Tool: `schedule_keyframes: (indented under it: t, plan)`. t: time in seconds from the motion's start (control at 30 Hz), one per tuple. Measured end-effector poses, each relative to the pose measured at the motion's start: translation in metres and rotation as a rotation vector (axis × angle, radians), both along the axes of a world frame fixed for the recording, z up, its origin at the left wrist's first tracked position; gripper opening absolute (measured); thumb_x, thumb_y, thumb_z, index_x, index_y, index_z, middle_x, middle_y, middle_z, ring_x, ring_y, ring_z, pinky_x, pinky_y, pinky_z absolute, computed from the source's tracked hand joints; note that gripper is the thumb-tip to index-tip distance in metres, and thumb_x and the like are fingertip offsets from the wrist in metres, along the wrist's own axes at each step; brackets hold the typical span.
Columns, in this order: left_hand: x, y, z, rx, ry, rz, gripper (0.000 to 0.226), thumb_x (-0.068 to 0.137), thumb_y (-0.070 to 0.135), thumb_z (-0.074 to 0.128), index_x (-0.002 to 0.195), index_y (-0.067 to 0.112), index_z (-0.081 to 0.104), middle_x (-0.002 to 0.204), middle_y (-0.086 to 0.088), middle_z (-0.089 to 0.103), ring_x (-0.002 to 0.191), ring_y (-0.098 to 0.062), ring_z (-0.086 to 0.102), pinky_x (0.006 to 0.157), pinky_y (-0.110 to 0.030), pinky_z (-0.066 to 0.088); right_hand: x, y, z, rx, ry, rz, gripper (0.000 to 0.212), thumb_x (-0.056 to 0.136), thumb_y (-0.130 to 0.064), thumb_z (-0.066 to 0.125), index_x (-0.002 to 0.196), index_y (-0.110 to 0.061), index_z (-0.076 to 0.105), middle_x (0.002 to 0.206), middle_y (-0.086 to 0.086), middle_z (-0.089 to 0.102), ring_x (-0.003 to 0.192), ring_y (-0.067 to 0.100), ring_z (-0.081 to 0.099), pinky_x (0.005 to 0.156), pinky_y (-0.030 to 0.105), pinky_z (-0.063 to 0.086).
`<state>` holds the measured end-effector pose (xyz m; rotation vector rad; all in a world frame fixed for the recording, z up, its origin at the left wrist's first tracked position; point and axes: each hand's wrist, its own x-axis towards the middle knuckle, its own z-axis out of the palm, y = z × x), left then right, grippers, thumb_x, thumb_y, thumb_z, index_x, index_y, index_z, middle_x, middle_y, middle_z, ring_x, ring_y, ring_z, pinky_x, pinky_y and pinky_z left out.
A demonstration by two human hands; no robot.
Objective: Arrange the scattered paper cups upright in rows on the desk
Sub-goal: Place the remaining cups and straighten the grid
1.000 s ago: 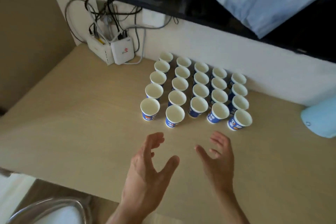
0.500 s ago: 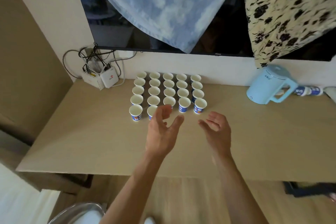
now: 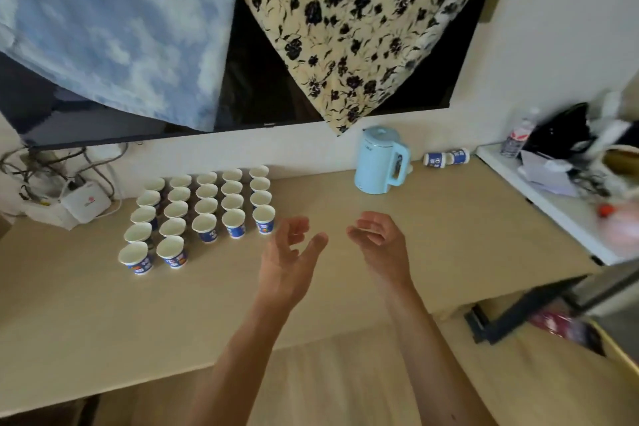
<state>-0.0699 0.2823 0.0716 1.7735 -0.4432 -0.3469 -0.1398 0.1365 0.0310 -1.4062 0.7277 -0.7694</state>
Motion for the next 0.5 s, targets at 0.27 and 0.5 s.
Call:
schedule_keyframes:
  t: [0.27,0.5]
  plan:
    - [-0.098,-0.138,-0.001,-0.031,0.0,-0.14,0.031,0.088,0.028,0.076,0.115,0.018,0.066,0.116,0.005,0.068,0.109,-0.012,0.065,0.08,-0.019,0.048,-0.129,-0.111,-0.003,0.045,0.054,-0.127,0.028,0.085,-0.009,0.08,0.11,-0.012,0.067,0.105,0.008,0.072,0.091,0.011,0.07,0.08,0.015,0.05]
    - [-0.128,-0.231,-0.002,-0.013,-0.011,-0.214,0.03,0.088,0.027,0.076,0.115,0.019,0.065,0.116,0.007,0.068,0.107,-0.01,0.065,0.083,-0.022,0.049,-0.168,-0.185,-0.005,0.074,0.081,-0.175,0.031,0.088,-0.01,0.078,0.116,-0.006,0.066,0.109,0.011,0.071,0.097,0.015,0.069,0.077,0.01,0.05]
